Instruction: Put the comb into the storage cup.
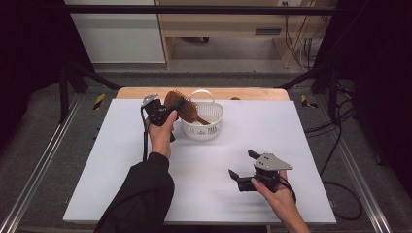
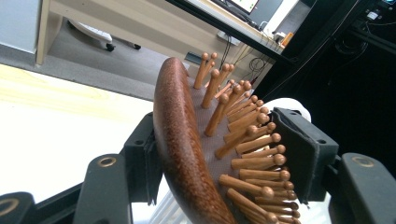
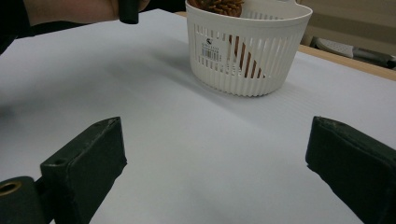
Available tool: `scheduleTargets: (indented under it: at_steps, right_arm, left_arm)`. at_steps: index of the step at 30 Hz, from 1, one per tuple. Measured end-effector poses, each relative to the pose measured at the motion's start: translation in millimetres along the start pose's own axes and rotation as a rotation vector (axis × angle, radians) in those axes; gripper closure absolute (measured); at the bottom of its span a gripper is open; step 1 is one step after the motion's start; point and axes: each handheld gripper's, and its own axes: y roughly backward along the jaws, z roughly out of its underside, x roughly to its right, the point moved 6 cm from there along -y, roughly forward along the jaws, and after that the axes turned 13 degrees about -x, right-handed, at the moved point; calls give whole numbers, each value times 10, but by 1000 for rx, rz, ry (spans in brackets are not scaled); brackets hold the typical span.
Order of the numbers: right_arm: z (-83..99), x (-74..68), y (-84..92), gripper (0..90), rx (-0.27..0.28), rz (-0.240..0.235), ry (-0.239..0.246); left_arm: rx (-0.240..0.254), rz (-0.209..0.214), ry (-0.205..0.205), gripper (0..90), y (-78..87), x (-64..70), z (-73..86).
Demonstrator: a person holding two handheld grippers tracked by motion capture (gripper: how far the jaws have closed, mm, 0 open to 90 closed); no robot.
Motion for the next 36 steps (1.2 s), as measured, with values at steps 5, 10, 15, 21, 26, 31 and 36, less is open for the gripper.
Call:
scheduleTargets:
  at_steps: [5, 10, 15, 21, 26, 31, 36]
  right_arm:
    - [2, -4, -4, 50, -3, -3, 2]
    - [2, -5, -5, 50, -2, -3, 3]
    - [2, -5, -4, 50, -2, -3, 3]
    - [2, -5, -5, 50, -2, -4, 2]
    - [1, -6, -6, 50, -2, -4, 3]
    - [0, -8, -7, 50, -2, -5, 3]
    - [1, -8, -9, 50, -3, -5, 2]
  left_arm:
    - [2, -5, -5, 365, 7, -1, -5]
    - [3, -12, -23, 355, 14, -2, -7]
    - [5, -16, -26, 350, 17, -3, -8]
    - [8, -14, -21, 332, 21, -10, -11]
    - [1, -6, -10, 277, 25, -22, -5]
    - [4, -11, -5, 239, 35, -41, -5]
    - [7, -12, -2, 192, 54, -39, -11]
